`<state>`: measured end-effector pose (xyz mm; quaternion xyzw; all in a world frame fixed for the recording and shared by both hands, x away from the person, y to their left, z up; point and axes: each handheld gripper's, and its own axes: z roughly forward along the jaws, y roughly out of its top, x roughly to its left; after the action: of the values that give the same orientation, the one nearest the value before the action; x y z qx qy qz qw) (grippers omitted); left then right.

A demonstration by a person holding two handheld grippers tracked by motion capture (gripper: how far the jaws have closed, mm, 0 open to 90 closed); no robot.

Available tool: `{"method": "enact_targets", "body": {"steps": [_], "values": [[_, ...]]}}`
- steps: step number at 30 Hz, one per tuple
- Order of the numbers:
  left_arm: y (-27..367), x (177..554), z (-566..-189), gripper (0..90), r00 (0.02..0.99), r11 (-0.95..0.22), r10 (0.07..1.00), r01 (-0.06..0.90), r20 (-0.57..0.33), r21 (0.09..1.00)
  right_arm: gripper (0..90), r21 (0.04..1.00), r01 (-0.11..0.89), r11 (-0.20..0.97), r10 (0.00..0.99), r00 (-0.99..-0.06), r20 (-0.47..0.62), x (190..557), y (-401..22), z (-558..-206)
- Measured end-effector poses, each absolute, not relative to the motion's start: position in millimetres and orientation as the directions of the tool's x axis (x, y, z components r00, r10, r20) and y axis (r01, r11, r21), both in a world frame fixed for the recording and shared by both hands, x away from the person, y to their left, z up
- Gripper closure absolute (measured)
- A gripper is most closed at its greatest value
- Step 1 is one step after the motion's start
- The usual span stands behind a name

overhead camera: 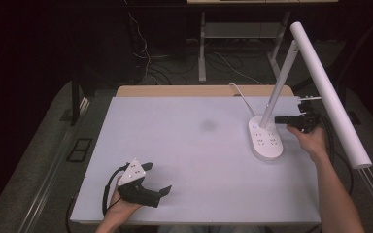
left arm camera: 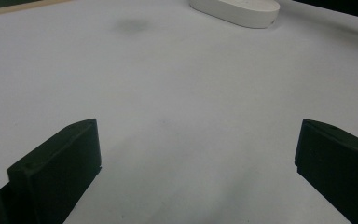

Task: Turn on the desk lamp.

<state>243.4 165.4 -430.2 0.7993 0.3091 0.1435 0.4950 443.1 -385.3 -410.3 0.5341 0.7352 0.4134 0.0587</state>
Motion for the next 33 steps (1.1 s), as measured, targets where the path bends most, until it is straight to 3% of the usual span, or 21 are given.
{"method": "enact_targets", "body": {"steps": [12,33], "values": [[166.2,243.6,-430.2,0.0,0.763,-0.319,0.642,0.355,-0.076,0.879,89.1,0.651,0.755,0.081,0.811,-0.429,0.398,449.2,-380.1,-422.0],[166.8,244.0,-430.3,0.0,0.763,-0.320,0.642,0.354,-0.074,0.879,89.1,0.652,0.754,0.084,0.802,-0.440,0.405,455.2,-371.8,-430.8]]}}
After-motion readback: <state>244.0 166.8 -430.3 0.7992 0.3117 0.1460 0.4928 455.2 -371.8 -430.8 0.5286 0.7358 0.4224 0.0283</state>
